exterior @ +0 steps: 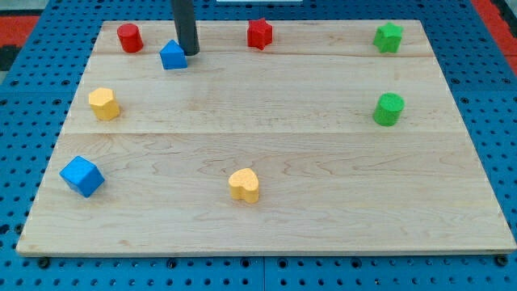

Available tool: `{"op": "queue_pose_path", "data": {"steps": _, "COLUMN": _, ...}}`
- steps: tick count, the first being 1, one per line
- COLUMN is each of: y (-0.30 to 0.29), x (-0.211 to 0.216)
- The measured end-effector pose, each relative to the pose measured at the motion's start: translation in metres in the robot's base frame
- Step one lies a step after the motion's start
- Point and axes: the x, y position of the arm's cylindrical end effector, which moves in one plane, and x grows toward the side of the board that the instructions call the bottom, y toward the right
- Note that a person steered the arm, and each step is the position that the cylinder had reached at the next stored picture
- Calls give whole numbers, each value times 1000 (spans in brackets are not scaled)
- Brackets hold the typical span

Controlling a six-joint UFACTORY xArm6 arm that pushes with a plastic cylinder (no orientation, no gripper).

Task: Push the red circle to the right of the blue triangle

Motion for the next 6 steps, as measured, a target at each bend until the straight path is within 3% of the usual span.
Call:
{"op": "queue_pose_path", "data": {"steps": 2, "y": -27, "x": -66}}
{"op": "queue_pose_path", "data": {"steps": 6, "y": -96, "x": -68}}
